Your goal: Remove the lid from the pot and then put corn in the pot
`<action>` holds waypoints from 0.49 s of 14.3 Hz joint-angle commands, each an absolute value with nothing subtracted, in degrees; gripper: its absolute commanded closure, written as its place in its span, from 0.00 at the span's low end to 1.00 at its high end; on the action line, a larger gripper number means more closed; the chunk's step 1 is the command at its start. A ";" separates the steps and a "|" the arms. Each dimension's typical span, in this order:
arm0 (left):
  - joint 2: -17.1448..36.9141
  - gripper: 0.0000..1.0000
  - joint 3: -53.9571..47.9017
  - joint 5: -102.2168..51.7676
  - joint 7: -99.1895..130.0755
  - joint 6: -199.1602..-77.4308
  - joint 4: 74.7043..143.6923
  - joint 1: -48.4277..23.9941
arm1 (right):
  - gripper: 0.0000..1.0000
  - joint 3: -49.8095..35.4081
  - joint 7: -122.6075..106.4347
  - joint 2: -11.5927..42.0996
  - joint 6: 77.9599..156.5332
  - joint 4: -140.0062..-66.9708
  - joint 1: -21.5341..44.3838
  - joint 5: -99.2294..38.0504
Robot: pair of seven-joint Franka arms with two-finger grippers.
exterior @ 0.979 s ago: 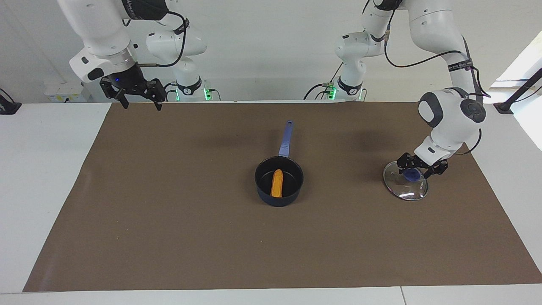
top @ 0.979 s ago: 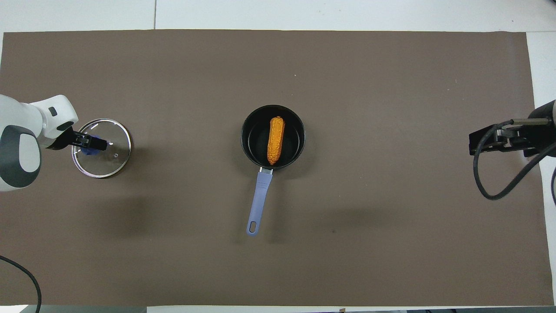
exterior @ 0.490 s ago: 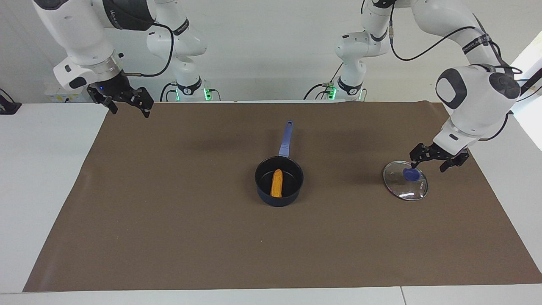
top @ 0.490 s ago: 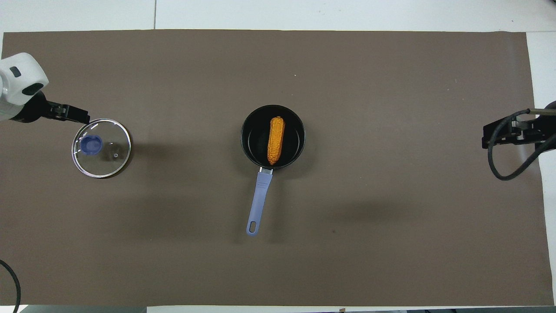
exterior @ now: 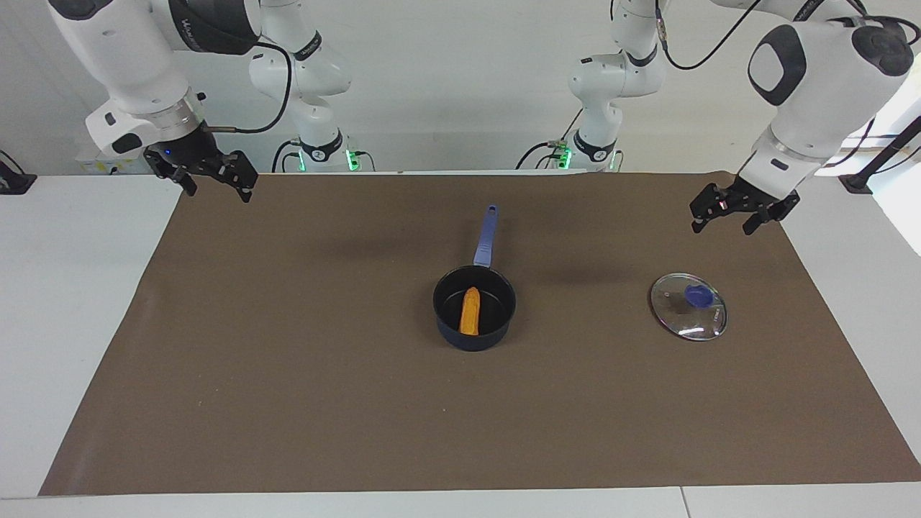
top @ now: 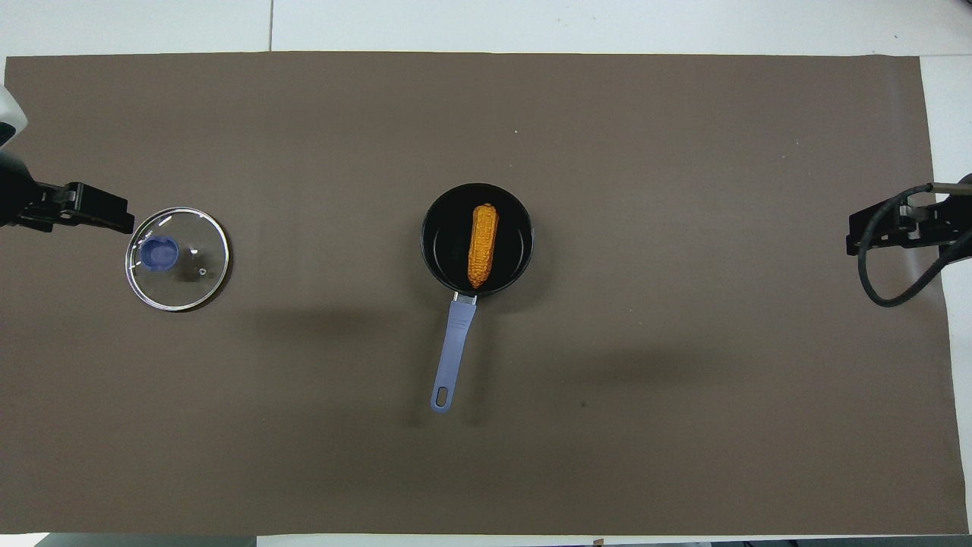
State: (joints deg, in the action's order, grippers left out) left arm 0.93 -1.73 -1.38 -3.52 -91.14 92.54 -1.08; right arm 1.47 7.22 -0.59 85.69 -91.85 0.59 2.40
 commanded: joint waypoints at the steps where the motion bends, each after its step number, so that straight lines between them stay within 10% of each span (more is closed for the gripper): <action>1: -2.71 0.00 -1.49 -0.62 -1.94 -89.38 96.40 -2.19 | 0.00 0.88 5.98 -0.88 85.17 -91.93 -0.18 1.58; 7: -2.64 0.00 -0.79 1.93 0.26 -88.26 94.23 -5.44 | 0.00 0.88 5.98 -0.88 85.17 -91.93 -0.35 1.58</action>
State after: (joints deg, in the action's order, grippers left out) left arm -2.17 -1.69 -0.37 -0.90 -89.91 95.73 -2.95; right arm 1.33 7.22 -0.59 85.68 -91.85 0.59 2.36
